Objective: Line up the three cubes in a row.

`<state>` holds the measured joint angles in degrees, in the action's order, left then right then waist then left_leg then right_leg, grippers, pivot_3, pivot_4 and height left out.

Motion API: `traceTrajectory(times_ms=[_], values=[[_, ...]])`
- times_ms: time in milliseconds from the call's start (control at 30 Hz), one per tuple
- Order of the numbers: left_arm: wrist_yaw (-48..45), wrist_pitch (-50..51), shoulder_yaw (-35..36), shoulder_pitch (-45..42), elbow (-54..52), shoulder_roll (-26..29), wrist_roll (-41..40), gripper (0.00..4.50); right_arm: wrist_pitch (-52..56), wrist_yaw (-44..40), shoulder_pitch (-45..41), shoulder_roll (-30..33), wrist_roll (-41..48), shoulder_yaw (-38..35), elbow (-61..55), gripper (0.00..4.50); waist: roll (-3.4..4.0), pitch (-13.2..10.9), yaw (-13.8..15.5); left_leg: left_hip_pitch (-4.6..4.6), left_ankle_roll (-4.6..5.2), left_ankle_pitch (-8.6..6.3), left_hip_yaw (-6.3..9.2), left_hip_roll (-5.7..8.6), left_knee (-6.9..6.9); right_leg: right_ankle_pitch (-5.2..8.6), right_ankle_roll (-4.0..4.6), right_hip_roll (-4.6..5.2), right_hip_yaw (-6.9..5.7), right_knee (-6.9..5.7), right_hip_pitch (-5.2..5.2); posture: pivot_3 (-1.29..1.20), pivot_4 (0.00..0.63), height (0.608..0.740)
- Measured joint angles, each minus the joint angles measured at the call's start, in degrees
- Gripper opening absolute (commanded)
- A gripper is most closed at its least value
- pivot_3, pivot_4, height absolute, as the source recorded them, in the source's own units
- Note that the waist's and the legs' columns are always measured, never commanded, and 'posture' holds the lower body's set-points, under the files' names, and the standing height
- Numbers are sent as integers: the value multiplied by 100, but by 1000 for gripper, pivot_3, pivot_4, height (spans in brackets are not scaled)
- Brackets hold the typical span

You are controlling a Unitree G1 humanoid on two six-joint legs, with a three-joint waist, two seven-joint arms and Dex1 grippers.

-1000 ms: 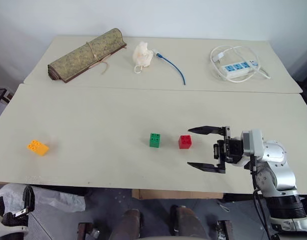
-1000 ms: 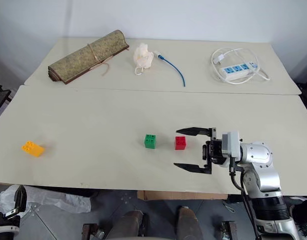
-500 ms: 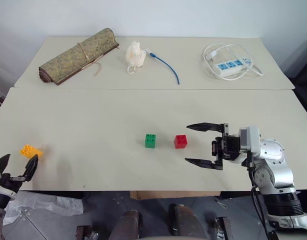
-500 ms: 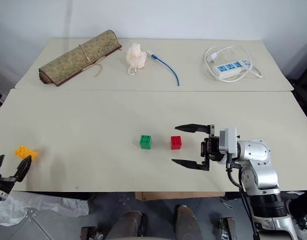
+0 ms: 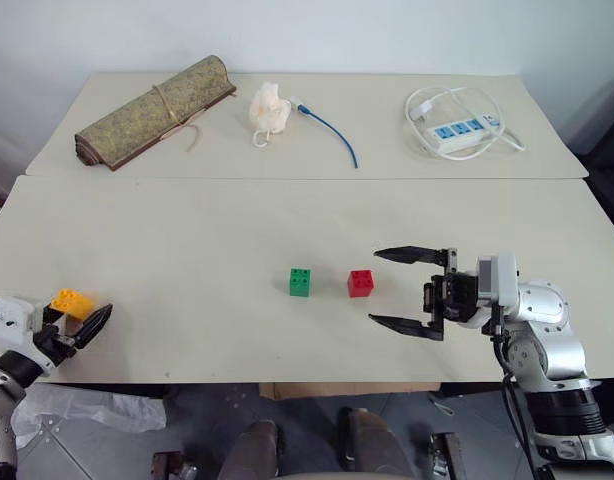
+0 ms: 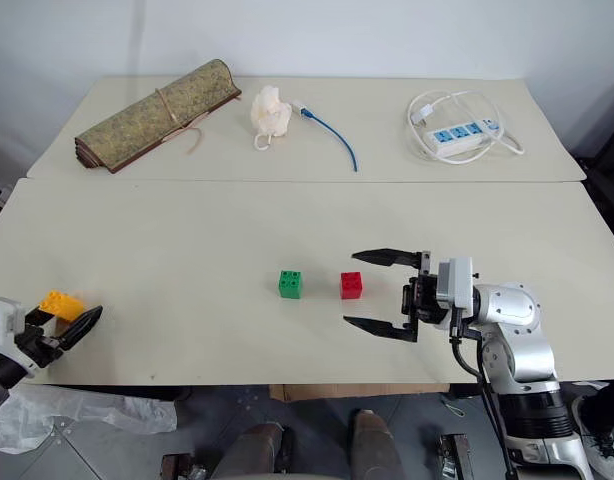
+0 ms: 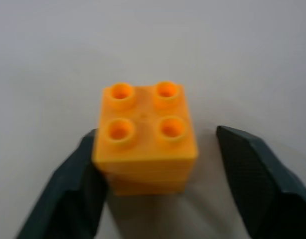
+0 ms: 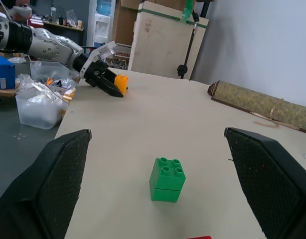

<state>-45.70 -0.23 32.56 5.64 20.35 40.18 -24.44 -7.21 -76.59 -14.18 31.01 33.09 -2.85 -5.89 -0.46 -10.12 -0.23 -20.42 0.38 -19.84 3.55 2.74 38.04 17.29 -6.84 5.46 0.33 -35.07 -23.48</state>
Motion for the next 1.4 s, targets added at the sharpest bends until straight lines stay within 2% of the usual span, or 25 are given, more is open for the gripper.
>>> traceTrajectory(times_ms=[100, 233, 367, 500, 633, 733, 900, 1167, 1367, 1400], values=[[-171, 39, -10, 149, -295, -9, -63, 1517, -40, 12, 59, 0, 0, -17, 0, 4500, 0, 0, 6, 0, 0, 0, 0, 0, 0, 0, 0, 1, 1, 1, 0, 0, 150, 740], [-726, 379, -279, 49, -1079, 125, -372, 1530, -108, 13, 128, 35, -7, -45, 43, 4500, -1, 0, 56, -1, 1, 0, 1, 1, 4, 0, 0, 6, 0, 3, 5, 0, 150, 740], [-1607, 588, -1110, -904, -1518, 595, -432, 1530, -182, -13, 180, 202, -35, -257, 198, 4500, 3, -1, 109, 0, 1, 0, 2, 4, 7, 0, 0, 6, -1, 1, 5, 0, 150, 740], [-2613, 213, -2215, -2469, -698, 700, 26, 1530, -282, -172, 254, 421, -59, -401, 462, 4500, 17, -1, 117, 0, 1, 2, -11, 8, 4, 0, 0, -3, -28, -7, -6, 0, 150, 740], [-3383, -498, -3054, -3775, 993, 313, 670, 1530, -421, -159, 383, 494, -145, -536, 641, 4500, 18, -1, 33, -2, 8, 3, -36, 11, 9, -1, -2, -7, -44, -43, -18, 0, 150, 740], [-3863, -1084, -3438, -4424, 2072, 20, 1022, 1530, -529, -70, 507, 486, -163, -647, 629, 4500, 16, -2, -4, -5, 16, 1, -50, 12, 14, -2, -4, -9, -51, -49, -24, 0, 150, 740], [-4029, -1658, -3608, -5061, 3112, -292, 1317, 1530, -657, 86, 950, 479, -166, -756, 485, 4500, 11, -5, 24, -10, 23, -1, -51, 14, 28, -4, -8, -4, -59, -54, -24, 0, 150, 740], [-4033, -2119, -3850, -5350, 3841, -697, 1598, 1530, -773, 224, 1448, 471, -159, -854, 256, 4500, 8, -7, 31, -21, 33, -4, -48, 21, 57, -9, -18, -3, -57, -58, -24, 0, 150, 740], [-4030, -2328, -3877, -5692, 4300, -856, 1803, 1530, -776, 188, 1486, 496, -156, -879, 259, 4500, 7, -7, 34, -26, 36, -6, -47, 23, 80, -11, -22, -4, -57, -67, -23, 0, 150, 740], [-4030, -2356, -3877, -5701, 4355, -879, 1819, 1881, -775, 188, 1491, 497, -154, -879, 259, 4500, 7, -7, 32, -26, 37, -7, -47, 23, 81, -11, -22, -3, -57, -68, -23, 0, 150, 740]])
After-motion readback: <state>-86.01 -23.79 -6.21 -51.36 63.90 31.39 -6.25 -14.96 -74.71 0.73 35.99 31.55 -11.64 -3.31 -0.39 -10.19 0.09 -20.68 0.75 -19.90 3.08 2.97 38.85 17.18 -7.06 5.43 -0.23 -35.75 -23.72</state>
